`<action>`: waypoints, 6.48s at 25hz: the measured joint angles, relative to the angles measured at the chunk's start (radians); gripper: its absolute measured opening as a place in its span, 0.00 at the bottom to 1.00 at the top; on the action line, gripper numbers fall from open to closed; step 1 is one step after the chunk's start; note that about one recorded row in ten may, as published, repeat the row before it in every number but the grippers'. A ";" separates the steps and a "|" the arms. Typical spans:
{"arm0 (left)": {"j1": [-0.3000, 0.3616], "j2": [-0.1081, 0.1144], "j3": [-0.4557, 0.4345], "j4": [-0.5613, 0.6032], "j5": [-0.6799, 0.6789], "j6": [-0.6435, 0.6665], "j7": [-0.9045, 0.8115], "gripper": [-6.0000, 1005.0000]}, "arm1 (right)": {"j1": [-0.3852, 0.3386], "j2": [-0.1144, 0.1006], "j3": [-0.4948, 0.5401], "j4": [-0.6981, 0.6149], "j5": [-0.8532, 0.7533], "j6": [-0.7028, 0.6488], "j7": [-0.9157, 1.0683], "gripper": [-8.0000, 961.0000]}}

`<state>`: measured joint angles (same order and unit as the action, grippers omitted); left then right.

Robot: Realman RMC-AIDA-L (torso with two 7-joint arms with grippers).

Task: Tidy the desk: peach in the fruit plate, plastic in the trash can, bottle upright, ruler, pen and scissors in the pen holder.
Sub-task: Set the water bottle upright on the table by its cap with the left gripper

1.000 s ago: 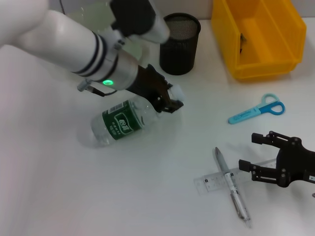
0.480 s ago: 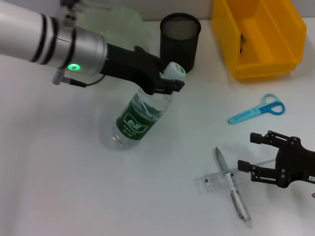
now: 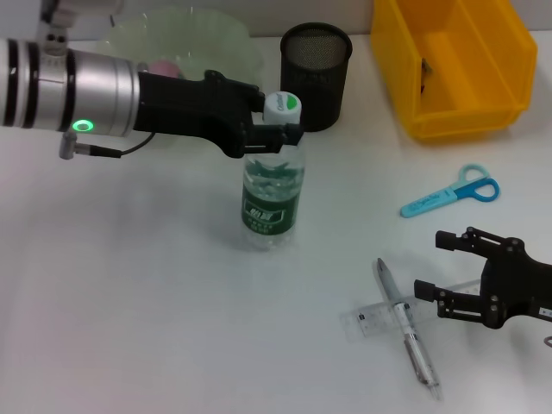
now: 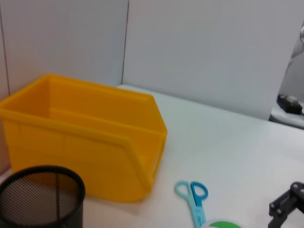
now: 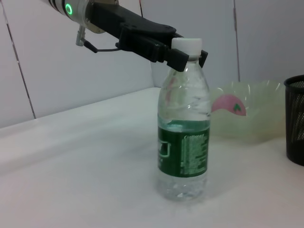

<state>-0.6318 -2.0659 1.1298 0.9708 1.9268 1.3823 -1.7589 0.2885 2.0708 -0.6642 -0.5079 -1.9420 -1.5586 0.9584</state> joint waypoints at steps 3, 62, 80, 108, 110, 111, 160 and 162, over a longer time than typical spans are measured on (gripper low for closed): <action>0.022 0.001 -0.018 -0.004 -0.035 0.007 0.040 0.44 | 0.002 0.003 0.000 -0.001 0.000 -0.008 -0.003 0.85; 0.199 -0.001 -0.543 -0.399 -0.301 0.101 0.688 0.44 | 0.146 0.012 -0.015 0.119 0.006 0.068 -0.094 0.85; 0.200 -0.002 -0.551 -0.426 -0.352 0.028 0.698 0.44 | 0.158 0.012 -0.021 0.135 0.006 0.079 -0.099 0.85; 0.195 -0.004 -0.552 -0.506 -0.446 -0.089 0.789 0.44 | 0.158 0.010 -0.024 0.129 0.006 0.078 -0.099 0.85; 0.195 -0.004 -0.551 -0.506 -0.446 -0.093 0.797 0.44 | 0.158 0.009 -0.023 0.129 0.006 0.078 -0.099 0.85; 0.194 -0.003 -0.548 -0.507 -0.447 -0.099 0.801 0.44 | 0.158 0.009 -0.023 0.129 0.006 0.078 -0.099 0.85; 0.184 -0.003 -0.545 -0.531 -0.447 -0.119 0.843 0.44 | 0.158 0.009 -0.023 0.132 0.006 0.078 -0.099 0.85; 0.184 -0.003 -0.547 -0.531 -0.446 -0.120 0.843 0.44 | 0.158 0.009 -0.023 0.132 0.006 0.078 -0.099 0.85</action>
<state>-0.4479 -2.0693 0.5823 0.4402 1.4803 1.2626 -0.9157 0.4464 2.0800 -0.6871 -0.3759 -1.9358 -1.4803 0.8590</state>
